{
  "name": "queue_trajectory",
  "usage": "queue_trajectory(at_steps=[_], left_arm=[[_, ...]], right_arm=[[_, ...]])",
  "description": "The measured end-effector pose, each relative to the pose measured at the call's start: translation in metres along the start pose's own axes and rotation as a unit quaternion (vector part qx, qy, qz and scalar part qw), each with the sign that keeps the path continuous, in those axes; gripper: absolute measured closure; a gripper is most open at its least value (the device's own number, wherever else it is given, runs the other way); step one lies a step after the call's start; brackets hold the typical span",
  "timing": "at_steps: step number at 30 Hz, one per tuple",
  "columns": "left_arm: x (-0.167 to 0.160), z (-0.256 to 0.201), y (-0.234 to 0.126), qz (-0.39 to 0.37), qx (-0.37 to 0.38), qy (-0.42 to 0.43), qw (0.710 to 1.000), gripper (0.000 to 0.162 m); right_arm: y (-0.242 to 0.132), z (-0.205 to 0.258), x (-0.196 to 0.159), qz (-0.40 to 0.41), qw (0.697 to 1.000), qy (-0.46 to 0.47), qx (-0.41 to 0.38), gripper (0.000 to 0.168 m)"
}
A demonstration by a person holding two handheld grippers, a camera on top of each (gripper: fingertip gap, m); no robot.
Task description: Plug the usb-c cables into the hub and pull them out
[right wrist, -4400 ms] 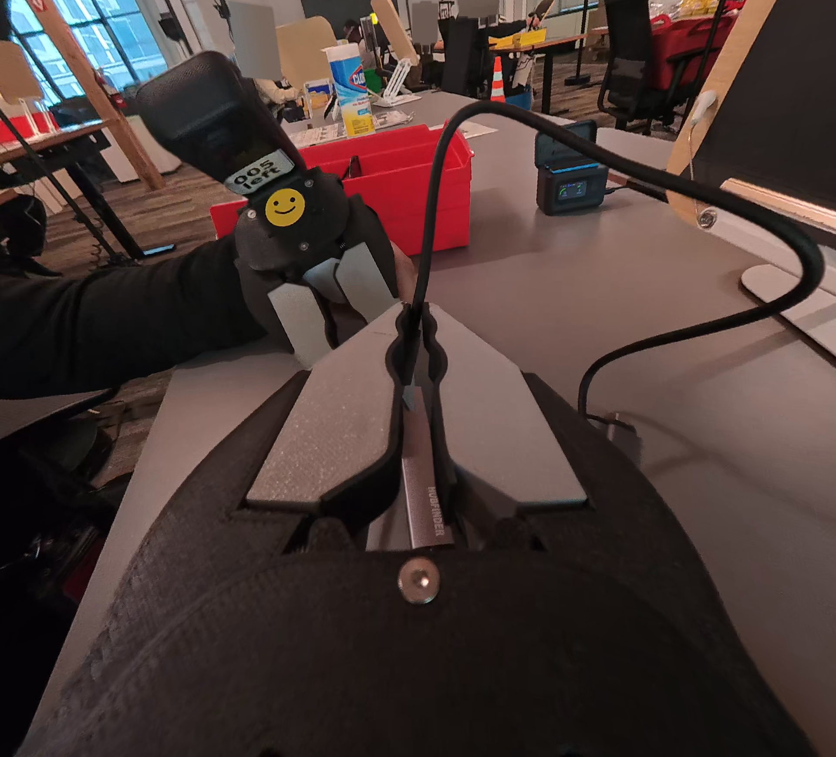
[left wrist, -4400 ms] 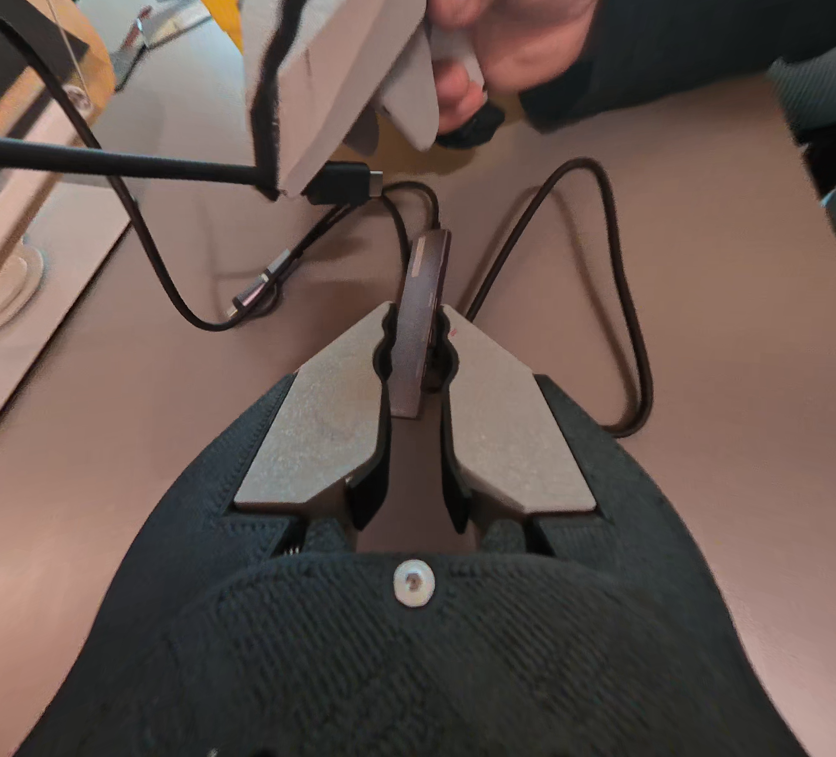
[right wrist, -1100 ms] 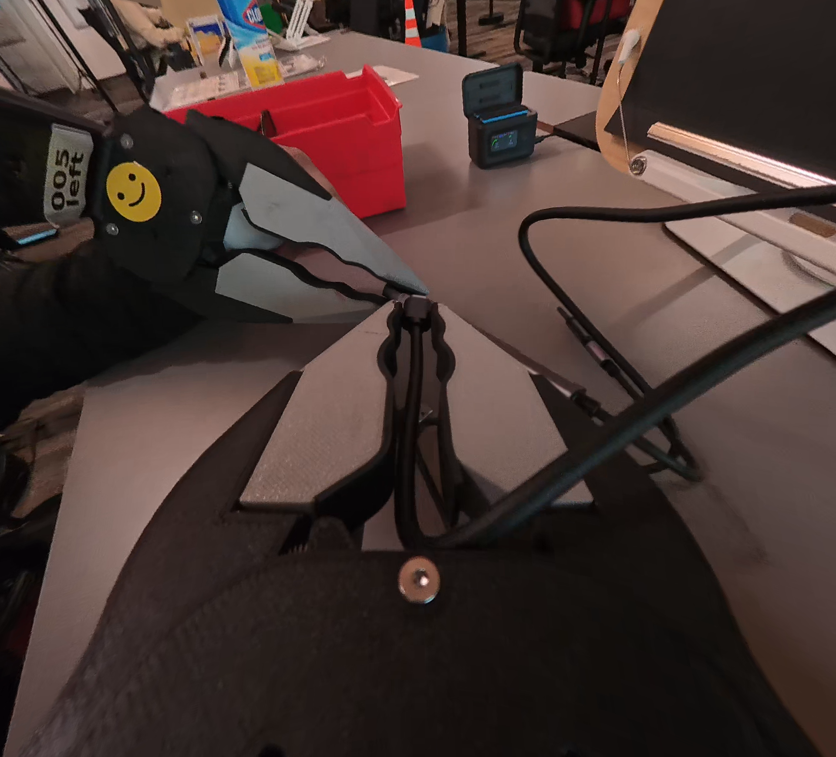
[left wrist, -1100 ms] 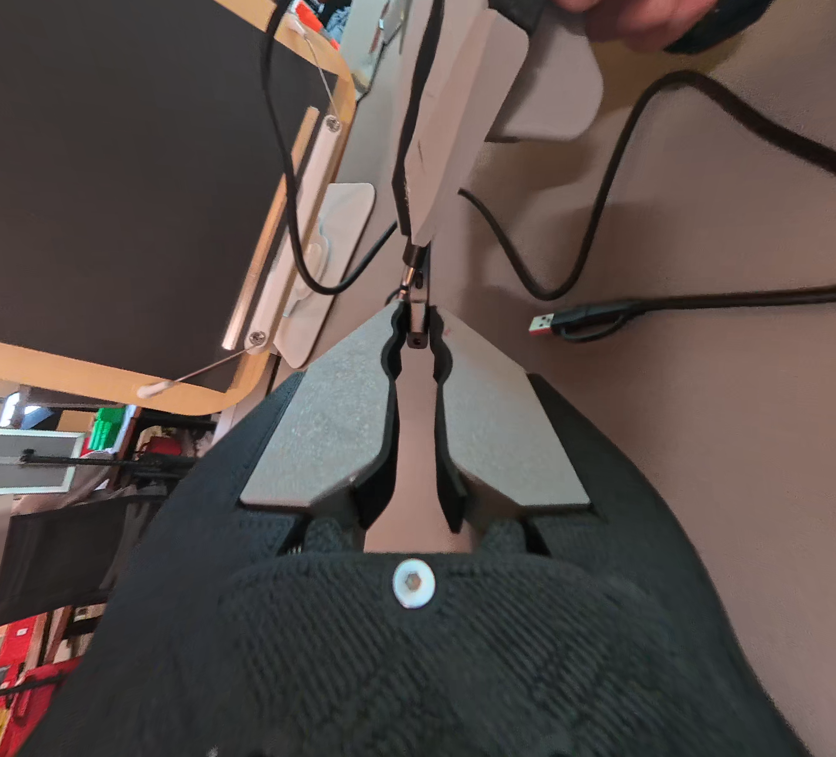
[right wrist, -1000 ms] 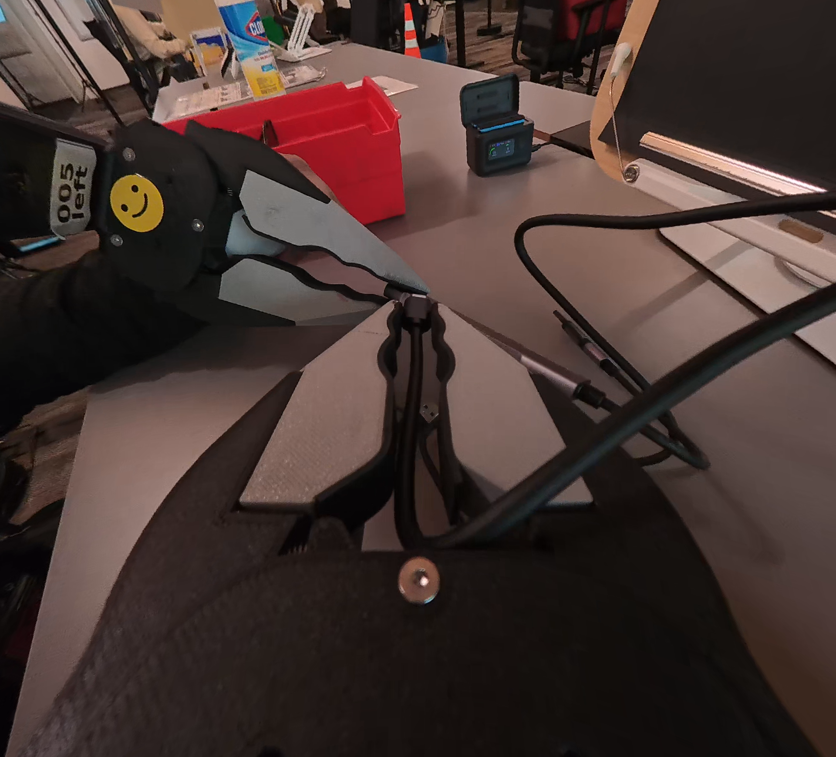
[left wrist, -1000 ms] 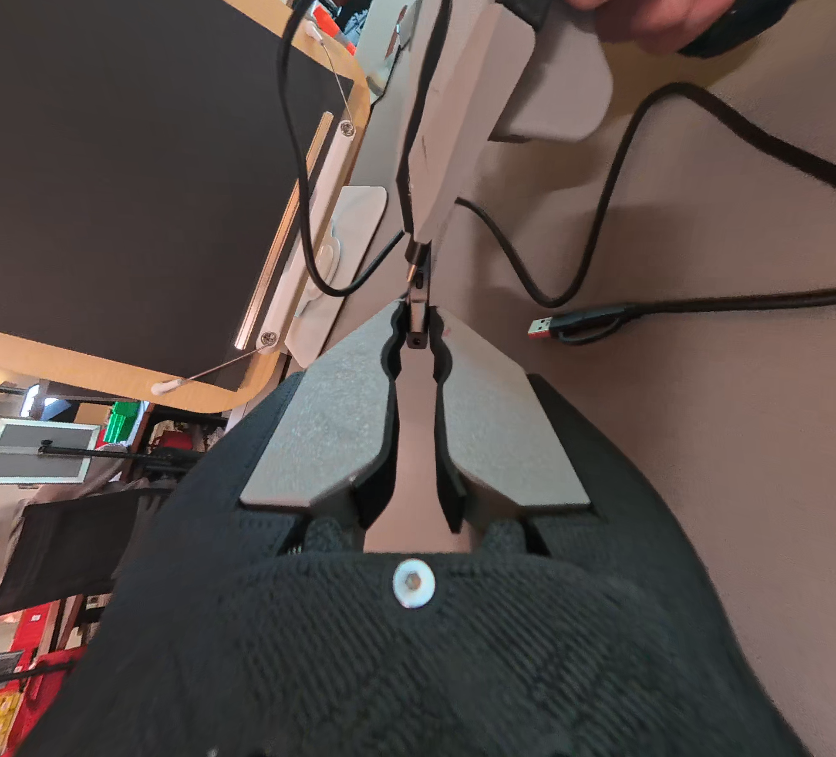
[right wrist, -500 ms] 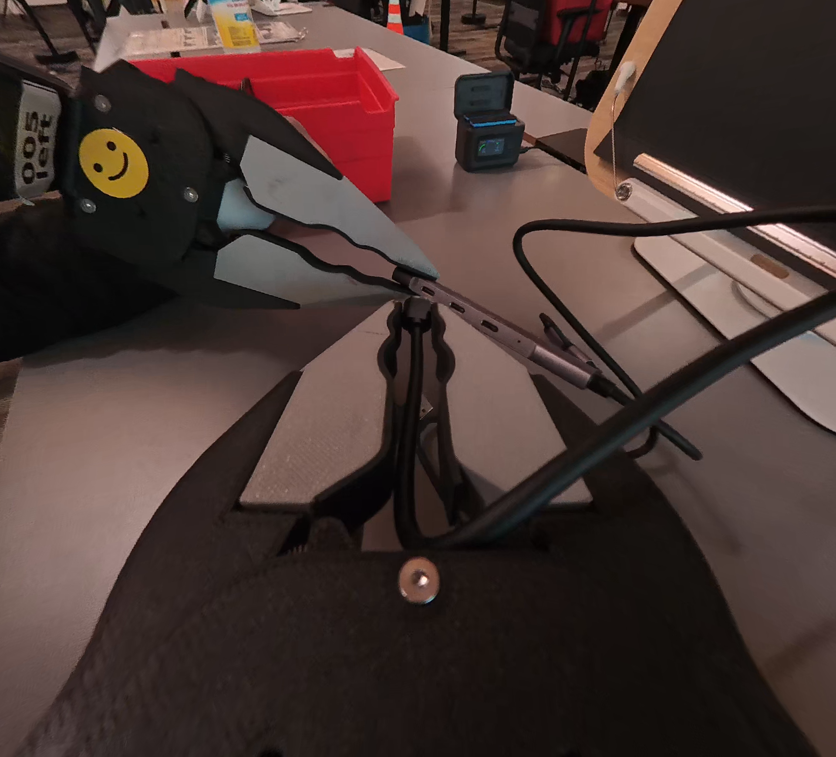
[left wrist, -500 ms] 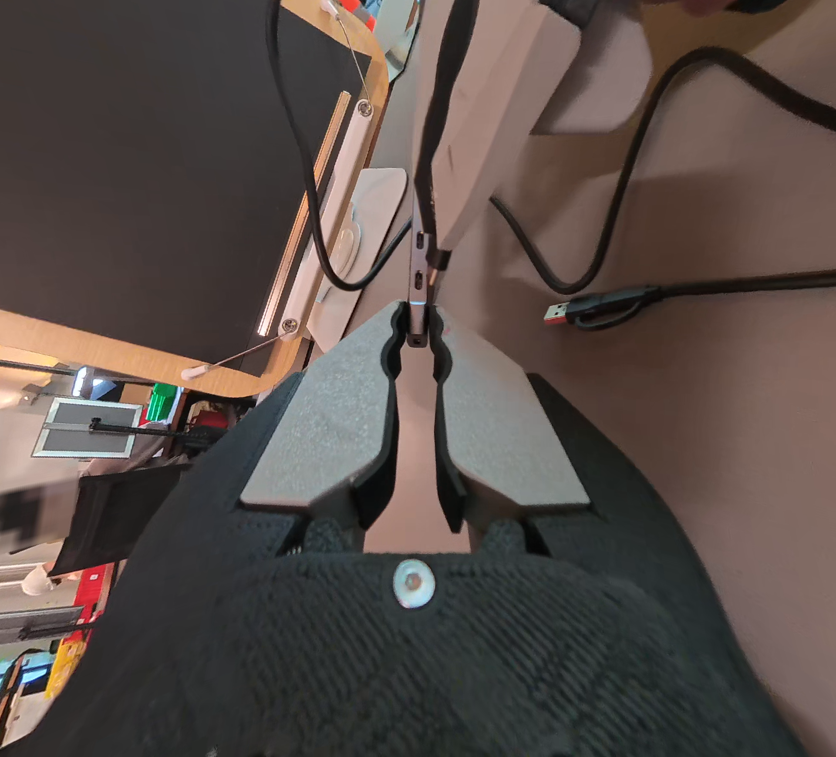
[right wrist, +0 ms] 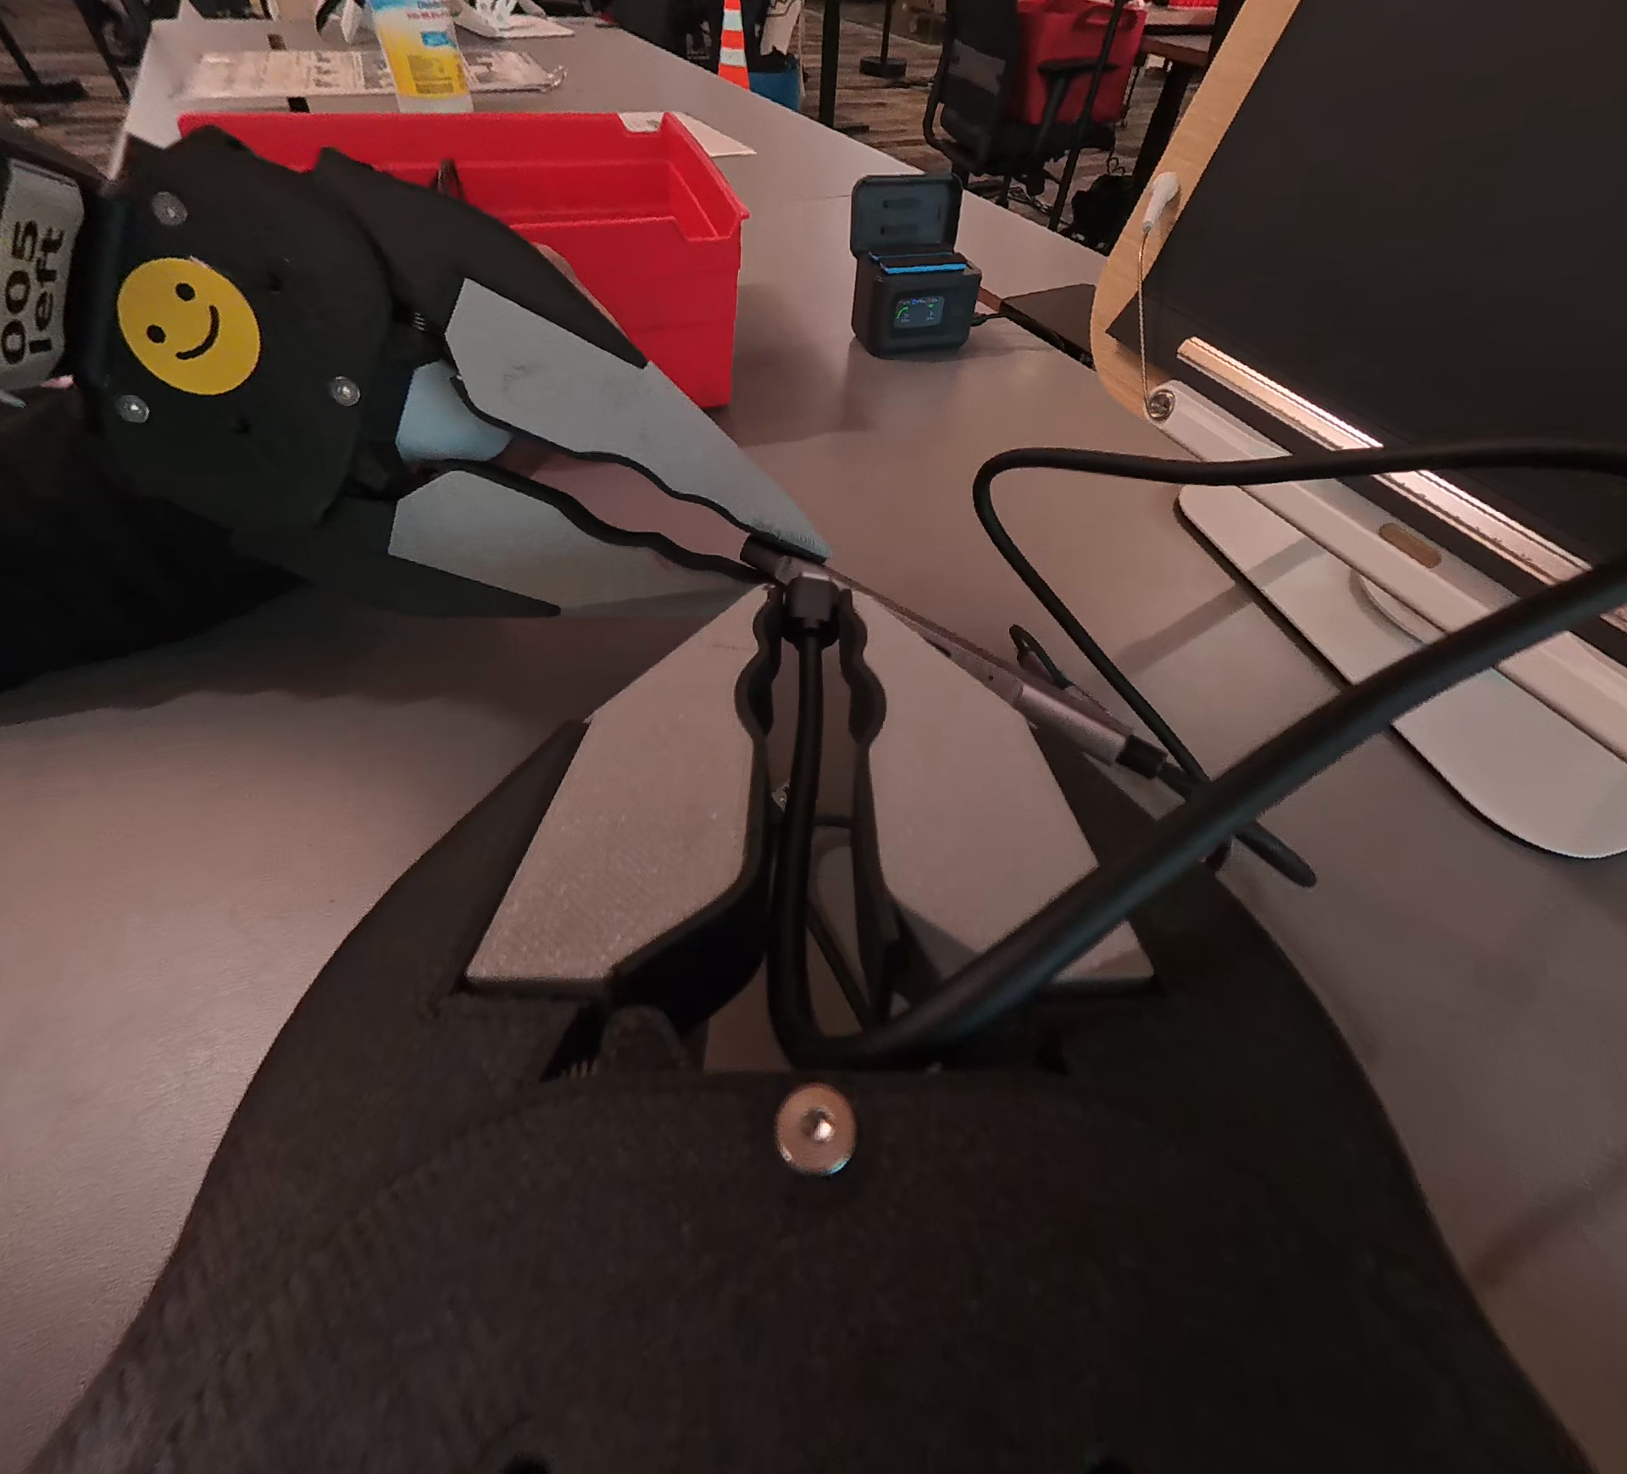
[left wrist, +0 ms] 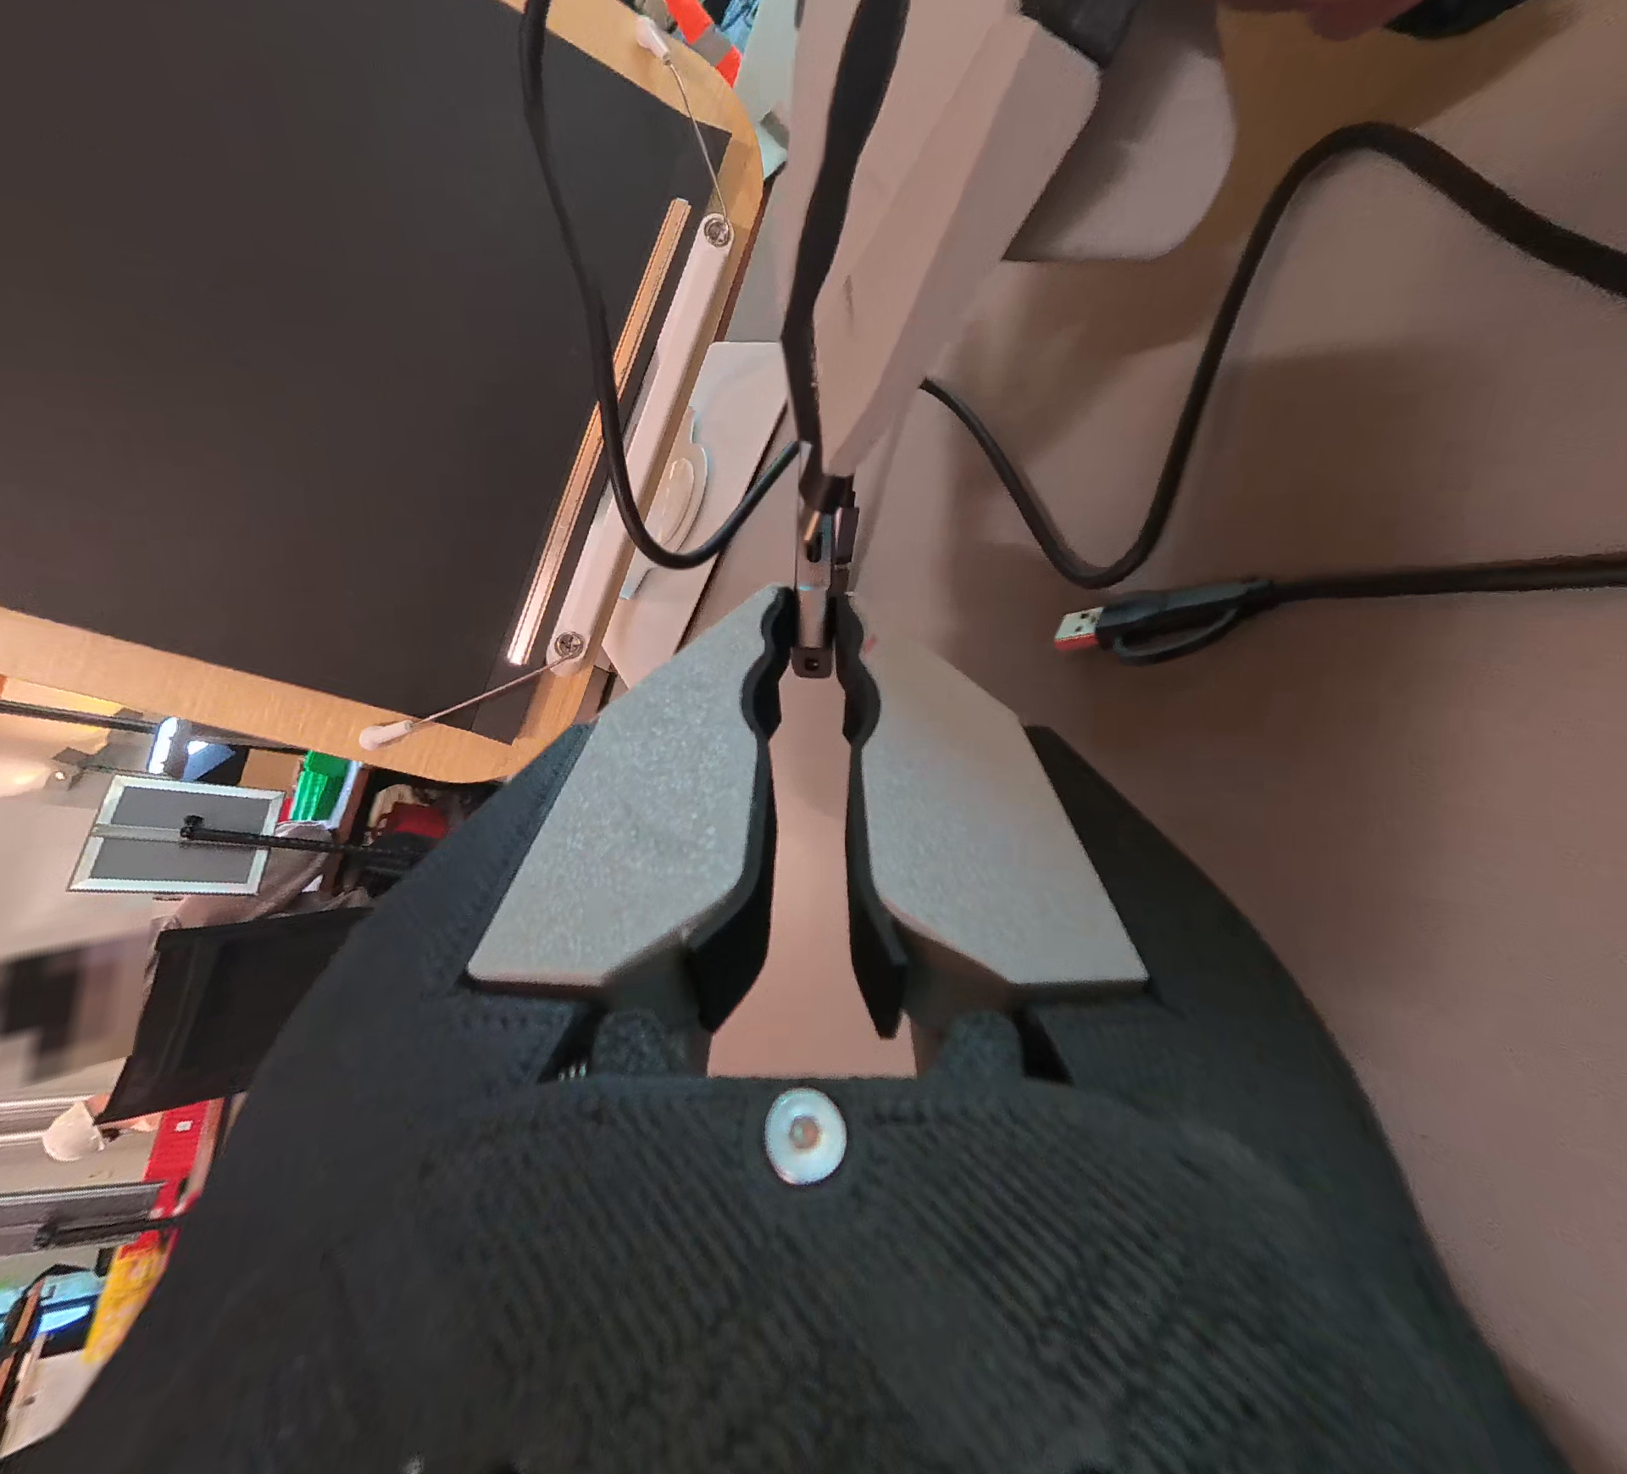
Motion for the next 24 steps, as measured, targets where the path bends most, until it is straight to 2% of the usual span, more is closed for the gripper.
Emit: queue_trajectory(at_steps=[16,24], left_arm=[[0.004,-0.005,0.001,0.005,0.047,0.066,0.997,0.154],[0.012,-0.009,0.001,0.010,0.106,0.129,0.986,0.155]], right_arm=[[0.002,0.002,0.000,0.006,1.000,-0.005,-0.014,0.159],[0.000,0.007,0.004,0.004,0.998,-0.025,-0.052,0.159]])
Point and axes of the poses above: each gripper's, where its closed fingertips meet, y out along the fingers, x out of its top, z = x × y across the jaws, the point moved 9 cm from there along -y, back along the fingers, and after that the axes turned 13 degrees about x, right-handed, at the moved point
